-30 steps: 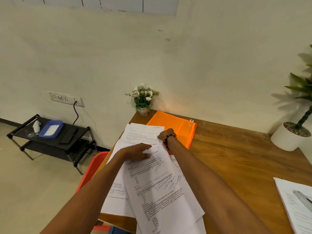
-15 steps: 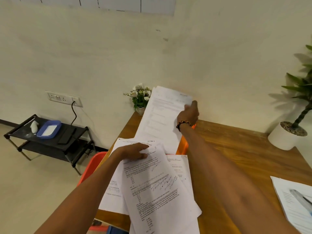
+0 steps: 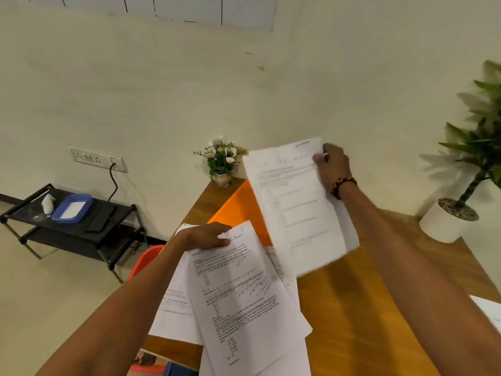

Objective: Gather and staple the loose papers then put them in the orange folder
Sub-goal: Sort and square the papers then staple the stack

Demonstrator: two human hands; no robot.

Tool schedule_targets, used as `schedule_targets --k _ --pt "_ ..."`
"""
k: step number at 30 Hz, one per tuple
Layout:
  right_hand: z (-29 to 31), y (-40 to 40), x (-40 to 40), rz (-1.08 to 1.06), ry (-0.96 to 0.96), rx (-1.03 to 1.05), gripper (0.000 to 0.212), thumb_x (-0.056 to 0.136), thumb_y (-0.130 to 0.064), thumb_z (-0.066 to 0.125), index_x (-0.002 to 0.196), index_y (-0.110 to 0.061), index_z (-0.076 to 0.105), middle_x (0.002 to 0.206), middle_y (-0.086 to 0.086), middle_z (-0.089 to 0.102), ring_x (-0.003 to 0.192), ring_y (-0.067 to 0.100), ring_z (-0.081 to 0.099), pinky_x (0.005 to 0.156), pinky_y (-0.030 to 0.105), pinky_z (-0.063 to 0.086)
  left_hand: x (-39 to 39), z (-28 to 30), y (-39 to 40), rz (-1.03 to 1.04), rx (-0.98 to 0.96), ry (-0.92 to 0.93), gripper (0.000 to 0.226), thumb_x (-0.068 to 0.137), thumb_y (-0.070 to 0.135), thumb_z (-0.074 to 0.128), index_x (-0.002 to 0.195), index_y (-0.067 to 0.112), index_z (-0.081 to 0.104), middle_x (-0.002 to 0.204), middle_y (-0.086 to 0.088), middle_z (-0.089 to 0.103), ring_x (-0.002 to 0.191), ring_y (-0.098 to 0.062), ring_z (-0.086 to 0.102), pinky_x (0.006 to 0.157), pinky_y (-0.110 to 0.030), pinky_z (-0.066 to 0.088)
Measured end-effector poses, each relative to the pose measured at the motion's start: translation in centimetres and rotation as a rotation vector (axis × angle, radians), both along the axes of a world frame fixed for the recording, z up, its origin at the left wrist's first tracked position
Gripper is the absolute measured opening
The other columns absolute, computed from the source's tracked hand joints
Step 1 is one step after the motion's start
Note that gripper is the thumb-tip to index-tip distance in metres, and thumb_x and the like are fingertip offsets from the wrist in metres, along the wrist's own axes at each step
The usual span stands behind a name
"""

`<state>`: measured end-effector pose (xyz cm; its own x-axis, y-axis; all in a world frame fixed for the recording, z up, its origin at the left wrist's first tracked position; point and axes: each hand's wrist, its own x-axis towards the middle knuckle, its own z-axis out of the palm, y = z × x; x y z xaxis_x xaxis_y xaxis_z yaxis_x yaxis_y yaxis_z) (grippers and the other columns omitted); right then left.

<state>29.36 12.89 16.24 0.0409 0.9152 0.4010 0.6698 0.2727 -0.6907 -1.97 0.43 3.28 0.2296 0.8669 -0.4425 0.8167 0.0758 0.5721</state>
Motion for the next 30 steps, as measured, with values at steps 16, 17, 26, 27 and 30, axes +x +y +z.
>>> schedule_targets --k 16,17,26,27,30 --pt "-16.8 -10.8 -5.7 0.202 -0.032 -0.285 0.035 0.090 -0.033 0.069 0.067 -0.018 0.047 0.061 -0.006 0.041 0.059 0.013 0.039 0.057 0.031 0.029 0.5 0.5 1.1 0.005 -0.172 -0.341 0.038 0.107 0.037 0.044 0.144 0.031 0.051 0.141 0.007 0.059 0.128 -0.018 0.057 0.108 -0.040 0.047" --pt "-16.8 -10.9 -6.0 0.181 -0.022 -0.298 0.034 0.088 -0.033 0.071 0.068 -0.019 0.047 0.062 -0.007 0.043 0.060 0.012 0.041 0.058 0.031 0.031 0.6 0.5 1.1 0.006 -0.193 -0.339 0.036 0.107 0.041 0.042 0.141 0.034 0.052 0.139 0.009 0.059 0.128 -0.018 0.056 0.108 -0.039 0.047" --pt "-17.6 -11.8 -7.1 0.104 0.083 -0.319 0.038 0.092 -0.041 0.066 0.070 -0.017 0.046 0.062 -0.005 0.047 0.058 0.012 0.042 0.057 0.032 0.033 0.9 0.1 1.5 -0.200 -0.017 -0.135 0.040 0.101 0.039 0.057 0.141 0.035 0.052 0.135 0.017 0.060 0.121 -0.009 0.058 0.103 -0.036 0.051" --pt "-17.4 -11.8 -6.8 0.086 0.087 -0.328 0.035 0.095 -0.039 0.063 0.072 -0.017 0.048 0.063 -0.003 0.050 0.059 0.014 0.046 0.058 0.033 0.036 0.8 0.4 1.4 -0.207 -0.020 -0.140 0.037 0.102 0.035 0.057 0.139 0.036 0.053 0.134 0.018 0.061 0.119 -0.007 0.059 0.099 -0.029 0.052" --pt "-17.1 -11.1 -4.7 -0.038 0.052 -0.363 0.018 0.098 -0.028 0.056 0.090 -0.013 0.060 0.086 0.006 0.066 0.080 0.024 0.061 0.069 0.040 0.050 0.0 0.5 1.6 -0.210 -0.019 -0.147 0.037 0.102 0.029 0.058 0.139 0.032 0.055 0.133 0.013 0.064 0.114 -0.007 0.064 0.092 -0.027 0.056"
